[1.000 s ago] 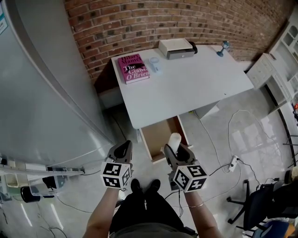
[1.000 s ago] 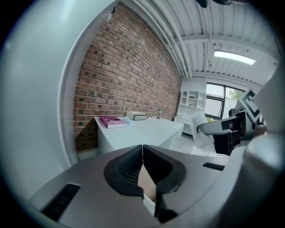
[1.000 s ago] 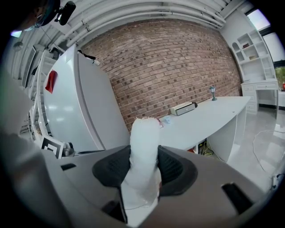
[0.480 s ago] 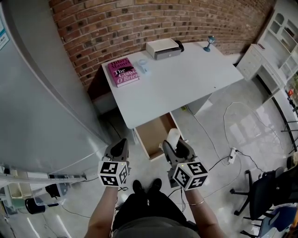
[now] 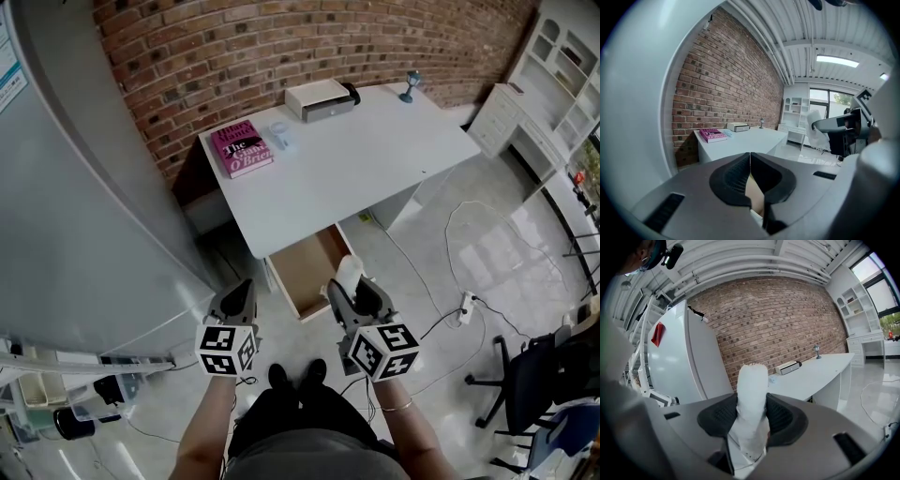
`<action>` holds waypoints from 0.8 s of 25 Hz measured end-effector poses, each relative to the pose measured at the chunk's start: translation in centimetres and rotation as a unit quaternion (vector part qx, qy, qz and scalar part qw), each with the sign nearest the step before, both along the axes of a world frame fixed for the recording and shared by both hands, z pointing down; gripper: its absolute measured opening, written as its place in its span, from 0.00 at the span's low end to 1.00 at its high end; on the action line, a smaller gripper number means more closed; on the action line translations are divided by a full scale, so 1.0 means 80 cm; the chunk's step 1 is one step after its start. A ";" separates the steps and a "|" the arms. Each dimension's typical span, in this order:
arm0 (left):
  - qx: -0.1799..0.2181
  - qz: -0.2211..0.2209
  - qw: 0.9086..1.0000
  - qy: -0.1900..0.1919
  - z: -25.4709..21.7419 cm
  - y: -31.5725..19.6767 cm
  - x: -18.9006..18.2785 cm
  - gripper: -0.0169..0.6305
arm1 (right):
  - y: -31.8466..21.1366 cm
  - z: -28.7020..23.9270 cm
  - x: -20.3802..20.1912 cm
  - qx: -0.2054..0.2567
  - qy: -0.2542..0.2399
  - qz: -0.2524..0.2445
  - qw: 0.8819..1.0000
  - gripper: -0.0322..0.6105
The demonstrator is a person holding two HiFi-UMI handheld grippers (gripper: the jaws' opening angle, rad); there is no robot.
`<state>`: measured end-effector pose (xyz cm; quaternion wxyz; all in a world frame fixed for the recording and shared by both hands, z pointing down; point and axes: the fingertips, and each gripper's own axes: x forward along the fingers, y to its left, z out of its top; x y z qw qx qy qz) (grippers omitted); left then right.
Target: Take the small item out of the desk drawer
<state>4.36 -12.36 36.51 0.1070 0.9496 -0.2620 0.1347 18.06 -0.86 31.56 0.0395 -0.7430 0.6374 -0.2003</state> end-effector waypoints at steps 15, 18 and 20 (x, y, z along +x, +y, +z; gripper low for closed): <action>0.001 0.013 1.000 -0.003 -0.001 0.006 0.007 0.06 | 0.013 0.002 0.012 0.002 0.008 0.018 1.000 0.32; 0.000 0.012 1.000 -0.005 0.000 0.004 0.006 0.06 | 0.011 0.004 0.014 0.000 0.005 0.020 1.000 0.32; -0.001 0.011 1.000 -0.004 0.000 0.003 0.008 0.06 | 0.010 0.005 0.016 -0.001 0.005 0.021 1.000 0.32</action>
